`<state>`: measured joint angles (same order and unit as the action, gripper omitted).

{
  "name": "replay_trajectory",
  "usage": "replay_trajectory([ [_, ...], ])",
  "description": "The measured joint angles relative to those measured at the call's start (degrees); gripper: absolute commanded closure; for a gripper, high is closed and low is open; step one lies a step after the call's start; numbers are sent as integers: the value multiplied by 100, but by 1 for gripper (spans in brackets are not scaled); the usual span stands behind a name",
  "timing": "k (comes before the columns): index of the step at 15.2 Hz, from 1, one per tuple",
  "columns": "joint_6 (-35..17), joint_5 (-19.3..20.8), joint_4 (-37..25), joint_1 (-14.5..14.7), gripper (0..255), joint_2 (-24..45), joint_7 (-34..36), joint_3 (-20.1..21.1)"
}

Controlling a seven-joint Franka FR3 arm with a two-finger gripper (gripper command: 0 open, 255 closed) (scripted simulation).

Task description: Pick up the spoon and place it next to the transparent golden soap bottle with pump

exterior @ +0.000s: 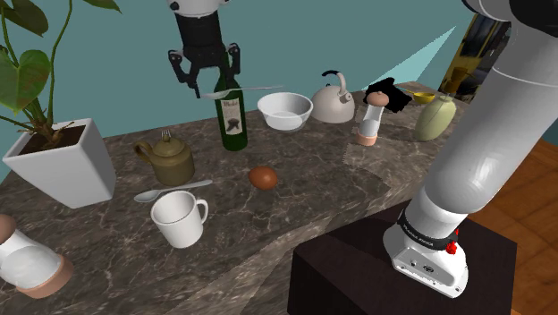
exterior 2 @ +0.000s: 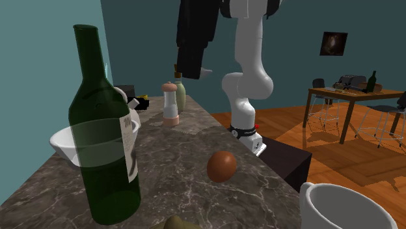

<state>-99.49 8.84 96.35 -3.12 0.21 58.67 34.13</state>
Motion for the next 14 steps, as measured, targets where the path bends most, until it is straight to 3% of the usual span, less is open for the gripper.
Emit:
replay_trajectory([
  [14,1184,197,-1455,110,255,346,-12,83],
])
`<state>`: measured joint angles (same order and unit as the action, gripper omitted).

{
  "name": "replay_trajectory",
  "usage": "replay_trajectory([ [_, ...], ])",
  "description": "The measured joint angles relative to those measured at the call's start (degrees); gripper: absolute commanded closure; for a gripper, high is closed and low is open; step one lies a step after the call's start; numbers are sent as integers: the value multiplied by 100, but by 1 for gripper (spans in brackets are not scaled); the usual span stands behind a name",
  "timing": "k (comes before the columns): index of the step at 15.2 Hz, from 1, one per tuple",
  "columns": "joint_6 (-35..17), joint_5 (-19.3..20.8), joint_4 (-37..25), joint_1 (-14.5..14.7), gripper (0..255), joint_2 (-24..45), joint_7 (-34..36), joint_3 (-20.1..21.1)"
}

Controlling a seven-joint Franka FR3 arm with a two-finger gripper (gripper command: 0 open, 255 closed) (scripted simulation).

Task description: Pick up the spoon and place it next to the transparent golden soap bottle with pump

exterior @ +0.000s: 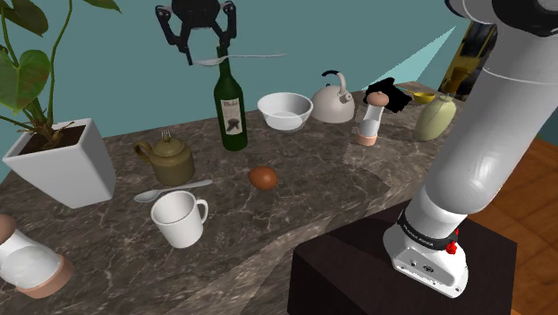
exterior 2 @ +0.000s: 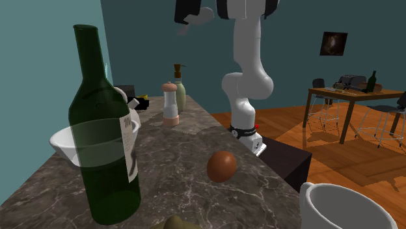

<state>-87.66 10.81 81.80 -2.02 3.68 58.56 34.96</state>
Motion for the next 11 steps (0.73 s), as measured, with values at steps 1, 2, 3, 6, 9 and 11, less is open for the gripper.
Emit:
replay_trajectory([
  [1,-25,-84,126,-70,255,-139,-95,-47],
  [2,-79,-189,308,-143,255,-314,-207,-101],
  [3,-125,-305,499,-226,255,-512,-353,-178],
  [6,-253,-654,1122,-423,255,-1162,-829,-466],
  [9,-389,-948,1812,-548,255,-1831,-1349,-841],
  [11,-411,-1033,2074,-602,255,-2111,-1641,-1060],
])
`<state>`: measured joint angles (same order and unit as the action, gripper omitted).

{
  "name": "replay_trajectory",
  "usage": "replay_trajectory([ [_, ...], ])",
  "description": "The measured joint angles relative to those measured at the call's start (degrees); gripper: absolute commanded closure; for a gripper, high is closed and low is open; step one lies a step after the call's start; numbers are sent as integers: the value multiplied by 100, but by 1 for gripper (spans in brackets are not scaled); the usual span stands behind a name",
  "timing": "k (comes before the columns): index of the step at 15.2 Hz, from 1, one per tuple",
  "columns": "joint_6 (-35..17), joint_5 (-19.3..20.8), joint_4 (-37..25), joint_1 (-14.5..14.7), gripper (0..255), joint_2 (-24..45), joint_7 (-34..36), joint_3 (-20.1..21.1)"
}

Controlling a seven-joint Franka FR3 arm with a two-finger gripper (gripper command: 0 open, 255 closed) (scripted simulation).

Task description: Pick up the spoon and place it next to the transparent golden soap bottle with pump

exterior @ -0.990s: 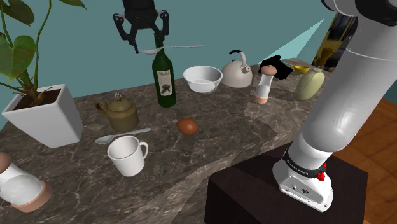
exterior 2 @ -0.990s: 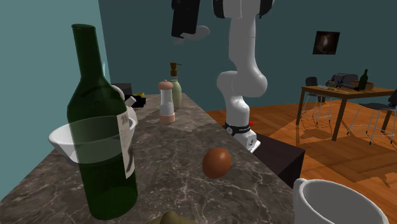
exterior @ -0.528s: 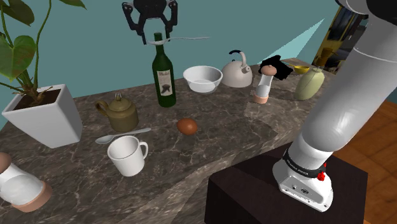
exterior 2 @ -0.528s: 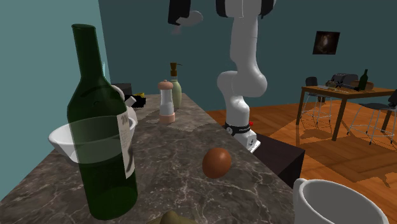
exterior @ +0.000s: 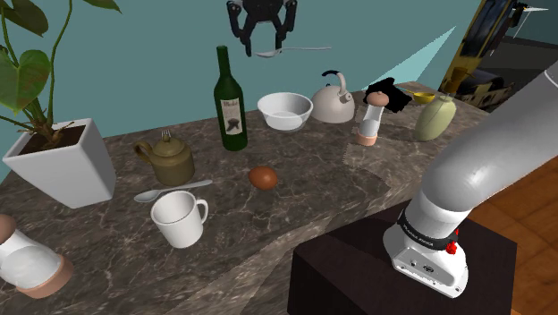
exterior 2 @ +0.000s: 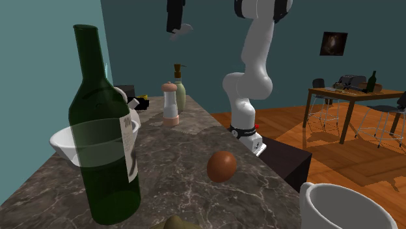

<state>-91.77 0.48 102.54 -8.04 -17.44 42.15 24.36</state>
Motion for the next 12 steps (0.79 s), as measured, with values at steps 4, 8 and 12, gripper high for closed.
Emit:
replay_trajectory([
  [4,2,-133,616,-77,255,-674,-631,-509],
  [8,-7,-132,1143,-143,255,-1213,-1189,-978],
  [12,41,-33,1514,-230,255,-1650,-1743,-1451],
])
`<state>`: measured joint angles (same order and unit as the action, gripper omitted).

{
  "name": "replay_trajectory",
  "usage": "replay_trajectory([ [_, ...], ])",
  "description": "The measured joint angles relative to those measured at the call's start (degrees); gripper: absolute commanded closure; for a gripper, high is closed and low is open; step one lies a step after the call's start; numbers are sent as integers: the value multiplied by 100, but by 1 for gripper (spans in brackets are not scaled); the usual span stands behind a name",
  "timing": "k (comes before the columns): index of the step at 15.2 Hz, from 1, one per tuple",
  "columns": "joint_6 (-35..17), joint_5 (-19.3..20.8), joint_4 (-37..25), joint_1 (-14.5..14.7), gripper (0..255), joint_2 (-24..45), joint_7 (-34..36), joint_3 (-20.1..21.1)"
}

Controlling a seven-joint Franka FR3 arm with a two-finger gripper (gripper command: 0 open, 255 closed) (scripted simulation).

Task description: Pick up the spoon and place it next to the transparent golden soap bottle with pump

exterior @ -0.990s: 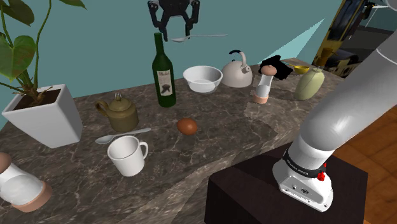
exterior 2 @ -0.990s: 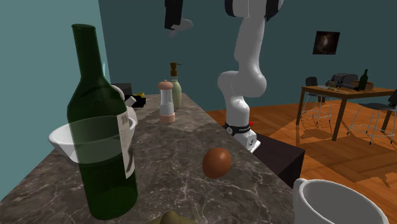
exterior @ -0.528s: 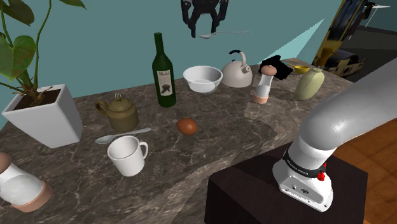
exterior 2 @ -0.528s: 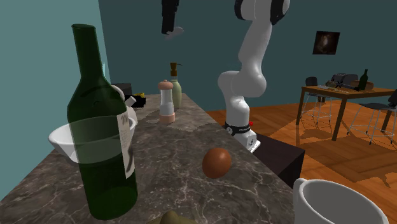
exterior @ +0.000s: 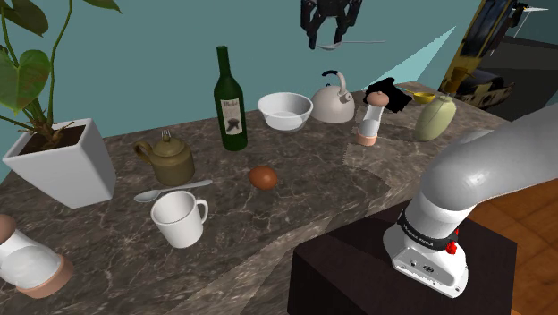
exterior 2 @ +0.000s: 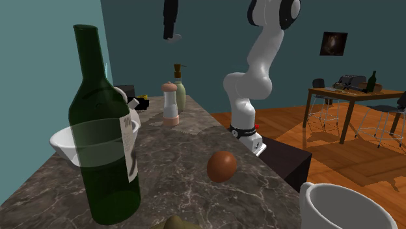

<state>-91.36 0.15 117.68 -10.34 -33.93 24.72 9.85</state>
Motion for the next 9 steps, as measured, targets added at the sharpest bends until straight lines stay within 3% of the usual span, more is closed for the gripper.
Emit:
replay_trajectory([
  [9,23,438,543,-265,255,-629,-1211,-1068],
])
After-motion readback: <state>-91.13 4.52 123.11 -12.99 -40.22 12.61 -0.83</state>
